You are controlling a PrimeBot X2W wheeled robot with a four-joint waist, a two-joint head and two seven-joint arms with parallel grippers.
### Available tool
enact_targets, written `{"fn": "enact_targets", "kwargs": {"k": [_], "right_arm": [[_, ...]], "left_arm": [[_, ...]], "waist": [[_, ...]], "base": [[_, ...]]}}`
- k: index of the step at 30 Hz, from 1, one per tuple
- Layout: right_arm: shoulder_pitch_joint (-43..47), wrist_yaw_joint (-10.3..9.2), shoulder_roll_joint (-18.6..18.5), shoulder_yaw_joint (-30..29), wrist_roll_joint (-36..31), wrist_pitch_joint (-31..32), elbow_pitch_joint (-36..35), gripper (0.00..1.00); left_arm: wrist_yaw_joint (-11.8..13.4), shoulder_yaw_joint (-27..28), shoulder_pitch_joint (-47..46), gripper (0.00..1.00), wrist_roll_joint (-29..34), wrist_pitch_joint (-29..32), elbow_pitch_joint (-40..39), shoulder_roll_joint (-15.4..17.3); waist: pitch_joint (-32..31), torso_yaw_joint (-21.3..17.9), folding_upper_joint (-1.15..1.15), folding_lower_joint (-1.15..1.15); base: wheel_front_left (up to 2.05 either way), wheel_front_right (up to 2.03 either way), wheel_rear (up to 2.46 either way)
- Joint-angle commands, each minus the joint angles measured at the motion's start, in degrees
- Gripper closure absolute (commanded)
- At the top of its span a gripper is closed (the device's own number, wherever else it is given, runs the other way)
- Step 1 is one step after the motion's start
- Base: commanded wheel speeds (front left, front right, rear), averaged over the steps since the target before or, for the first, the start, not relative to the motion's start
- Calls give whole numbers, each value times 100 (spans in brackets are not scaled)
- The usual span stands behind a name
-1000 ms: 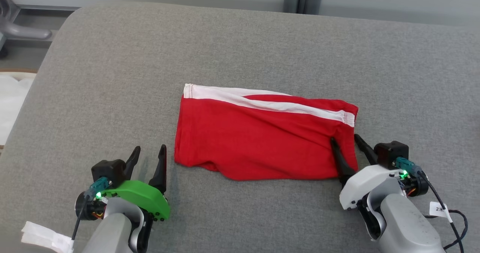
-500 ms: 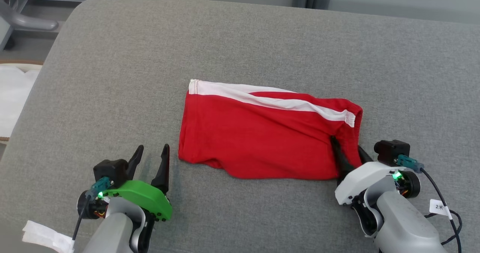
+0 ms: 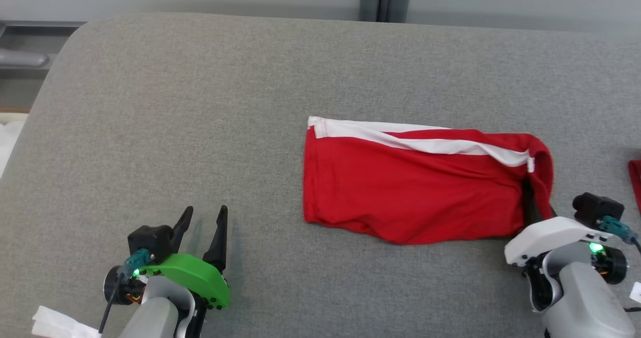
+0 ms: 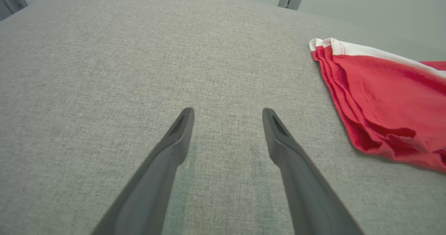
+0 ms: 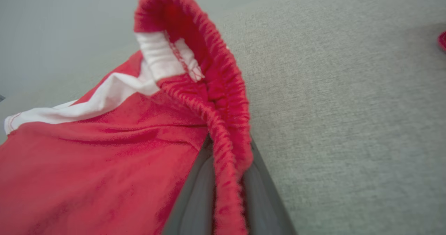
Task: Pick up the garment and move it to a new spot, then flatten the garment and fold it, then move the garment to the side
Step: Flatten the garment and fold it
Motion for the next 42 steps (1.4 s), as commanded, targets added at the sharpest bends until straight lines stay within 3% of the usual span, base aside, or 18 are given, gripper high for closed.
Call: {"fn": "enact_targets", "kwargs": {"k": [1,6,10,21,24,25,26,27,32,35,42], "right_arm": [[88,-12,-43,-261,-200,-11,-104,100],[89,-11,-35,-878,-641,-10,-210,100],[-135,-10,-32,-603,-449,-11,-42,100],[-611,-10,-38,2052,1740,-10,194,100],[-742,-9,-35,2569,2092,-10,282,84],[-785,-9,-35,2749,2216,-10,299,59],[-825,-9,-39,2853,2266,-10,315,43],[-881,-9,-42,2980,2310,-10,320,0],[-991,-9,-42,3270,2284,-10,220,0],[-957,-9,-47,3151,2021,-10,108,0],[-537,-9,-42,2008,447,-11,-424,0]], "left_arm": [[-27,-12,101,0,50,-14,-32,-15],[-27,-14,183,0,138,-14,-105,-63],[-27,-24,186,0,198,-14,-138,-120],[-27,-142,203,0,222,-14,40,-185],[-28,-194,188,0,225,-14,43,-192],[-28,-202,184,0,241,-14,23,-178],[-28,-202,188,0,238,-14,7,-179],[-28,-206,193,0,243,-14,-10,-186],[-28,-147,227,0,273,-14,-105,-196],[-28,-131,227,0,302,-14,-163,-185],[-27,28,279,0,609,-13,-552,-110]], "waist": [[-125,-159,0,0],[-231,-259,0,0],[-273,-242,0,0],[-326,292,0,0],[-317,449,0,0],[-314,496,0,0],[-311,527,0,0],[-305,559,0,0],[-270,566,0,0],[-257,463,0,0],[-245,4,0,0]], "base": [[0,0,0],[0,0,0],[0,0,0],[0,0,0],[0,0,0],[0,0,0],[0,0,0],[0,0,0],[0,0,0],[0,0,0],[0,0,0]]}}
